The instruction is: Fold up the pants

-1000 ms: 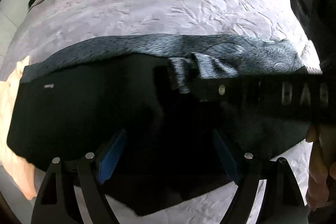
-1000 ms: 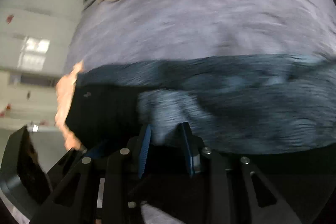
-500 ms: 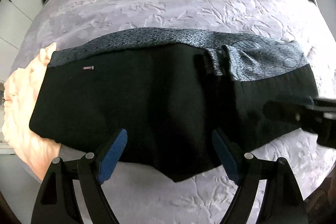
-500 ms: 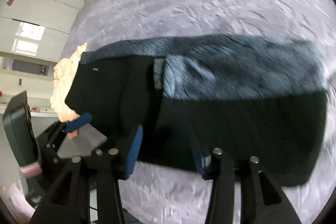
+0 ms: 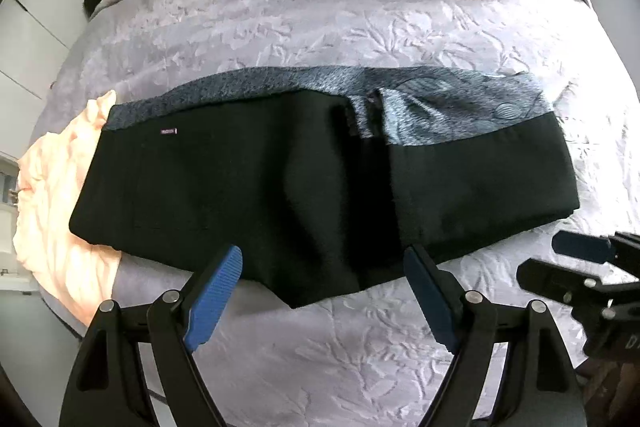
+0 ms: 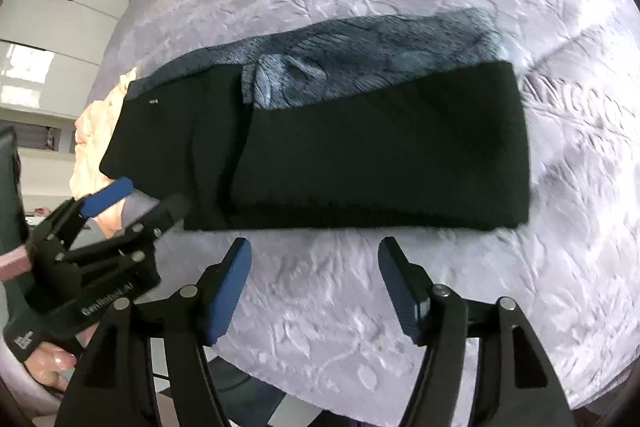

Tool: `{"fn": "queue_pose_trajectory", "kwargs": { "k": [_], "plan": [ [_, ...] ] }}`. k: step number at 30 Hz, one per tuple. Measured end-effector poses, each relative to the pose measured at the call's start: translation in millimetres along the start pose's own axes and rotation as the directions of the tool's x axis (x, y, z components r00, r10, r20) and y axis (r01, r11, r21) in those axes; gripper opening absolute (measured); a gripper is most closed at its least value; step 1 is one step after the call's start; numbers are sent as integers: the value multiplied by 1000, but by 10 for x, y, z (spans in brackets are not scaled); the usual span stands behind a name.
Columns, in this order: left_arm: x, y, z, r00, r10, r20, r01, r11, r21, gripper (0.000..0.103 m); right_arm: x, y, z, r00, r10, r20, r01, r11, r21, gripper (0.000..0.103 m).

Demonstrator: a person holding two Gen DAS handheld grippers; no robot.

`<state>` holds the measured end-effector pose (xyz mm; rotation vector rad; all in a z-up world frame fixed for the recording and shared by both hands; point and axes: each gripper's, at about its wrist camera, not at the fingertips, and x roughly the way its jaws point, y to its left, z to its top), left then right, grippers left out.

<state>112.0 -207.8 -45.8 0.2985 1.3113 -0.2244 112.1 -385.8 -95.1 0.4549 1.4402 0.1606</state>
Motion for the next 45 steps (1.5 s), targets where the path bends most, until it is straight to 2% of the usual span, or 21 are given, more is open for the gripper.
{"fn": "queue_pose_trajectory", "kwargs": {
  "k": [1,2,3,14,22,27,34,45],
  "plan": [
    [-32,-20,-9,1000,2,5,-2,1000,-1,86,-10,-10,-27,1000,0,1,0,1000,3,72],
    [-57,-33,-16,1000,6,8,-6,1000,-3,99,-28,-27,-50,1000,0,2,0,1000,4,73],
    [-97,-44,-28,1000,15,17,-15,1000,-11,103,-44,-37,-71,1000,-1,5,1,1000,4,73],
    [-271,-80,-207,998,51,36,-49,997,-54,103,-176,-78,-163,999,-14,34,15,1000,-26,80],
    [-284,152,-324,997,64,30,-61,995,-81,103,-125,83,-156,998,-50,37,52,997,-65,83],
    [-208,440,-306,998,58,29,-57,997,-46,103,-34,344,-112,993,-99,61,103,992,-74,102],
    [-29,1044,-283,1000,22,14,-22,1000,-6,103,236,835,-103,990,-134,55,134,991,-12,102],
    [315,1980,-392,1000,-8,-21,7,999,-52,103,572,1715,-35,959,-271,78,278,957,-85,102]
  ]
}}
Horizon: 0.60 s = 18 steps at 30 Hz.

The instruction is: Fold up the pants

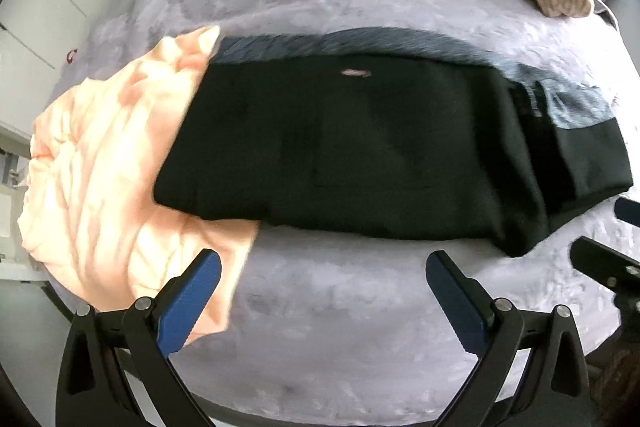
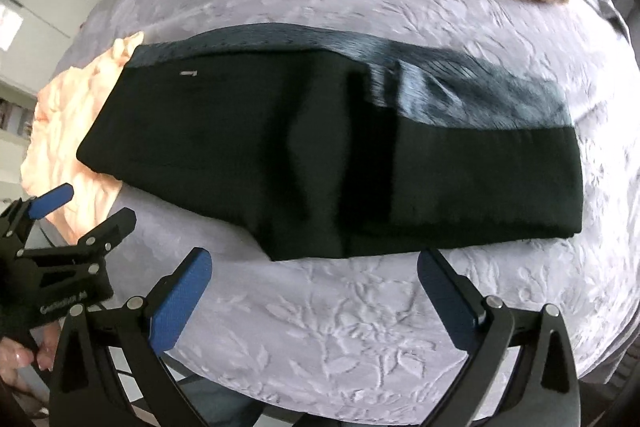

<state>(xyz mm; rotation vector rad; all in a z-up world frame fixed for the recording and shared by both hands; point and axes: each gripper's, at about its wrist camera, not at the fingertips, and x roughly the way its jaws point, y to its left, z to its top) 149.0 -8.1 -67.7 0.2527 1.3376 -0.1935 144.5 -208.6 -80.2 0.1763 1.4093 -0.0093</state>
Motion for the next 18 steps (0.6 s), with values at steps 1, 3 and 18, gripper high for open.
{"fn": "queue_pose_trajectory", "kwargs": {
  "k": [1,3,18],
  "plan": [
    [22,57,-7,1000,-6,-4,6,1000,-6,103,-7,46,7,1000,-5,-2,5,1000,-11,102],
    [67,153,-14,1000,-19,-13,19,1000,-21,103,-19,141,23,1000,-18,-3,18,999,-39,102],
    [172,178,20,999,-28,-35,23,990,-141,103,58,210,215,999,-34,-38,29,992,-122,102]
  ]
}}
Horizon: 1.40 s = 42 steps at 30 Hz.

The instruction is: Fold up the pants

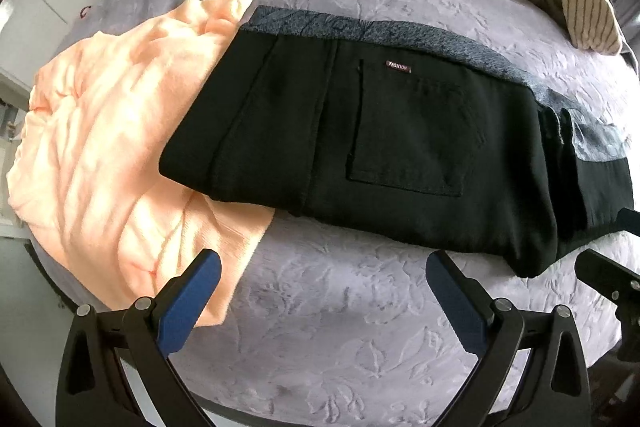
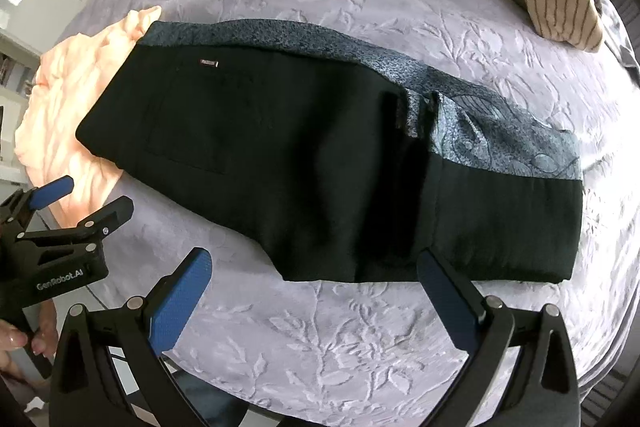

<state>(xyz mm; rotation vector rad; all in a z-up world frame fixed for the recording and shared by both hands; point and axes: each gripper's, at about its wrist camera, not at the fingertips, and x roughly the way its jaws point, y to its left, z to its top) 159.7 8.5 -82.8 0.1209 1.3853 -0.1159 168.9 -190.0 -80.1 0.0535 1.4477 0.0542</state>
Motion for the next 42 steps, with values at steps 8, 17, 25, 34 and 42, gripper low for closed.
{"fn": "queue_pose_trajectory", "kwargs": {
  "k": [8,17,25,34,42],
  "plan": [
    [49,-76,33,1000,-24,-19,24,1000,-12,103,36,-96,12,1000,0,-21,0,1000,-13,102],
    [75,-132,52,999,-25,-28,24,1000,-19,103,123,-177,-30,998,24,-58,-24,1000,11,102],
    [143,-90,27,998,-50,-37,48,998,-43,103,284,-277,-145,989,82,-121,-71,994,88,102],
    [152,613,189,972,-224,73,235,945,-226,103,408,-233,-230,981,116,-153,-99,989,112,102],
    [348,802,136,877,-466,117,479,823,-305,103,485,-204,-254,971,182,-156,-159,976,149,102]
  ]
}}
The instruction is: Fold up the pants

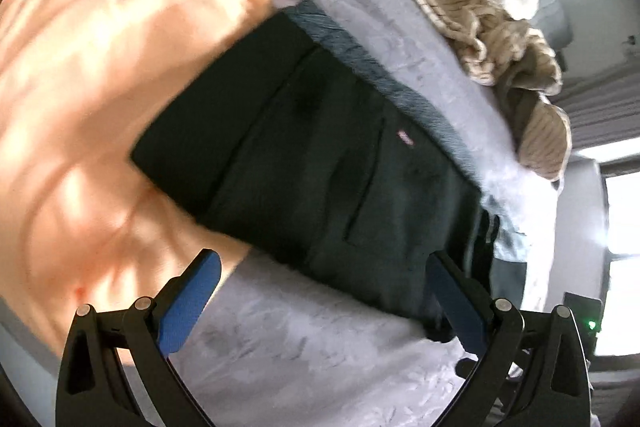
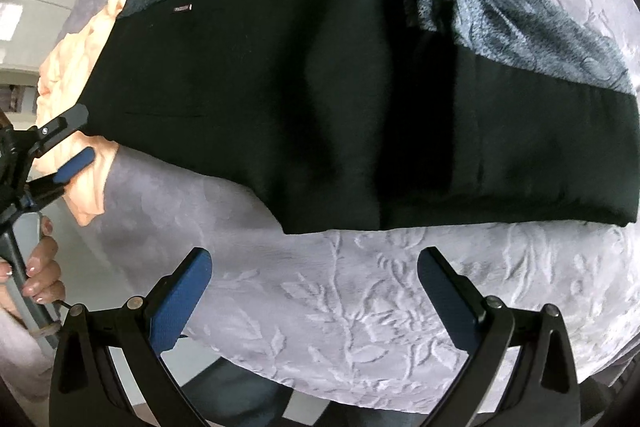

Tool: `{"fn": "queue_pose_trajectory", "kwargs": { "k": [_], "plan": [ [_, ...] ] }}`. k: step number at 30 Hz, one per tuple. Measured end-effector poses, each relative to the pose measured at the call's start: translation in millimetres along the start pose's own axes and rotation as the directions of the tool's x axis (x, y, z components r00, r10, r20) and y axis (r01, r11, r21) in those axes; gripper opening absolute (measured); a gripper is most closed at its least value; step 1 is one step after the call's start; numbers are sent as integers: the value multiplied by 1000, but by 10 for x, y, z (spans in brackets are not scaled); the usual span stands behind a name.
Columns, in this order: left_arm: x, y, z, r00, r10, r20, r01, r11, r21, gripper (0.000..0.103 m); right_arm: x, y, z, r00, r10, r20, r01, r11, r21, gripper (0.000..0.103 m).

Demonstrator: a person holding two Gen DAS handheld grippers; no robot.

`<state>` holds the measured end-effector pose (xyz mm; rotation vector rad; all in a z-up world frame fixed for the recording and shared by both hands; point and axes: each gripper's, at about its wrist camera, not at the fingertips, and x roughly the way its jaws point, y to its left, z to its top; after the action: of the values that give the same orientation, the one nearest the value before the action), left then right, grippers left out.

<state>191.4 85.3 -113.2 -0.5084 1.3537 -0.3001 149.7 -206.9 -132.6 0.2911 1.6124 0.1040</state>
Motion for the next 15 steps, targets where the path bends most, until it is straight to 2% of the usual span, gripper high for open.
{"fn": "queue_pose_trajectory", "kwargs": {
  "k": [3,9,12,15],
  "plan": [
    [88,-3,32,1000,-21,-1,21,1000,-5,103,16,-2,3,1000,23,6,-23,1000,18,103],
    [269,100,161,998,-70,12,70,995,-72,103,47,65,14,1000,27,1,-27,1000,-4,102],
    [320,125,211,998,-65,17,67,994,-90,103,90,102,10,1000,28,-5,-28,1000,-10,102],
    [213,8,227,997,-66,49,70,994,-84,103,103,102,10,999,38,-8,-38,999,-5,102]
  ]
}}
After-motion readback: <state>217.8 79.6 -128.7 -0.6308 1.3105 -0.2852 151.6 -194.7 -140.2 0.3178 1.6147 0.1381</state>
